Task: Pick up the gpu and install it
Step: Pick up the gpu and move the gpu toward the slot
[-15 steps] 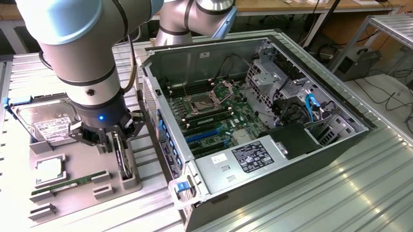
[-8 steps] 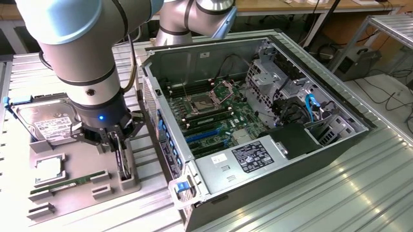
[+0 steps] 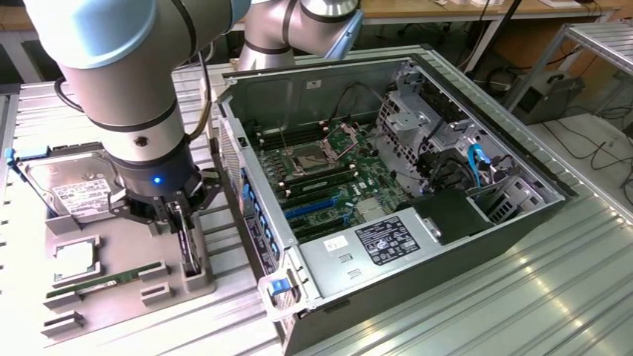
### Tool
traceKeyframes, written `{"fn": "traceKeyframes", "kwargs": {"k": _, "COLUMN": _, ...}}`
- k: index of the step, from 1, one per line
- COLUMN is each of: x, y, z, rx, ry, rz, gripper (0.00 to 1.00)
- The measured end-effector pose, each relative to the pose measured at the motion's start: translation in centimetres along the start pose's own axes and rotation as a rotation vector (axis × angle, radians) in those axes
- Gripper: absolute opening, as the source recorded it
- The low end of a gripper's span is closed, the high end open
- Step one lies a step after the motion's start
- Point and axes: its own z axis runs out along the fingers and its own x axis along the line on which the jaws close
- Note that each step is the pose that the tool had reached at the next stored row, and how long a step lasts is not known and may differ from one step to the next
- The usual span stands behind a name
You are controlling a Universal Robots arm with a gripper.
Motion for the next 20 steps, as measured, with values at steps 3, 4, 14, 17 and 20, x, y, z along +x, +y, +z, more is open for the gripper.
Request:
{"fn": "traceKeyframes", "kwargs": {"k": 3, "x": 0.0, "y": 0.0, "z": -0.01, "rx": -0.0005, "ry": 0.0006, "rz": -0.015, "gripper": 0.26}}
{"fn": "traceKeyframes", "kwargs": {"k": 4, "x": 0.0, "y": -0.01, "z": -0.01, "rx": -0.0008, "ry": 0.0007, "rz": -0.017, "gripper": 0.26}}
{"fn": "traceKeyframes", "kwargs": {"k": 14, "x": -0.1, "y": -0.02, "z": -0.39, "rx": -0.002, "ry": 0.0012, "rz": -0.024, "gripper": 0.26}}
{"fn": "traceKeyframes", "kwargs": {"k": 17, "x": -0.2, "y": 0.0, "z": -0.9, "rx": -0.0021, "ry": 0.0011, "rz": -0.025, "gripper": 0.26}}
{"fn": "traceKeyframes", "kwargs": {"k": 20, "x": -0.3, "y": 0.03, "z": -1.72, "rx": -0.0021, "ry": 0.0012, "rz": -0.025, "gripper": 0.26}}
